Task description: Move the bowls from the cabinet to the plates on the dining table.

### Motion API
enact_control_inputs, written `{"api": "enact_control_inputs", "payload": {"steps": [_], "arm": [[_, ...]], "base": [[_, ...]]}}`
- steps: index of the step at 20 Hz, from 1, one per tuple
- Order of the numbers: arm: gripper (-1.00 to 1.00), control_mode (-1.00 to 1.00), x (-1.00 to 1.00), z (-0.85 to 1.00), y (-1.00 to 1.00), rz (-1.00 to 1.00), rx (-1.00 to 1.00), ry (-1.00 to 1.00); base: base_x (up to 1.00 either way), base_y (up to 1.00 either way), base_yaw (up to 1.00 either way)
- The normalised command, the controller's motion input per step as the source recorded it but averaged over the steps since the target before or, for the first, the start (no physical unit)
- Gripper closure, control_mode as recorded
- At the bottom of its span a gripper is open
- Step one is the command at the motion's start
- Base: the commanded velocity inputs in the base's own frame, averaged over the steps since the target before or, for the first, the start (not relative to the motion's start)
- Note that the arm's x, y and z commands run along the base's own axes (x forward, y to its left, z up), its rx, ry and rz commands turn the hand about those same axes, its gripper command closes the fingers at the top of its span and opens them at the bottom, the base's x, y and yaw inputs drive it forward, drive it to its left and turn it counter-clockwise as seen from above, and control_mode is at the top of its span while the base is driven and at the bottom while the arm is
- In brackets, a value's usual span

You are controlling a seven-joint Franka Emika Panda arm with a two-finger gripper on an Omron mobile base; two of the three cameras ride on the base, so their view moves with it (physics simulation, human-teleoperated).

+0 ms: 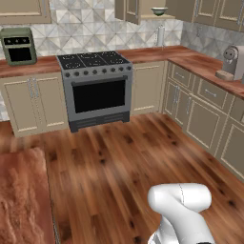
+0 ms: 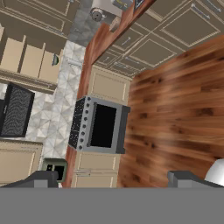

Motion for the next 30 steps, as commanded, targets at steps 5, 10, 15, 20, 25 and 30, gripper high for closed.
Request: {"api": "enact_control_inputs", "payload": {"steps": [5,10,15,20,25,30], "arm": [[-1.00,1.00,0.00,0.00,0.00,0.00,0.00,0.00],[-1.00,1.00,0.00,0.00,0.00,0.00,0.00,0.00],[-1.00,1.00,0.00,0.00,0.00,0.00,0.00,0.00],[-1.00,1.00,0.00,0.00,0.00,0.00,0.00,0.00],[-1.00,1.00,0.00,0.00,0.00,0.00,0.00,0.00],[-1.00,1.00,0.00,0.00,0.00,0.00,0.00,0.00]], "base": [[0.26,-0.56,0.00],[0.06,-0.59,0.00],[0.05,-0.58,-0.01],[0.09,-0.58,0.00],[0.08,-0.57,0.00],[0.08,-0.57,0.00]]}}
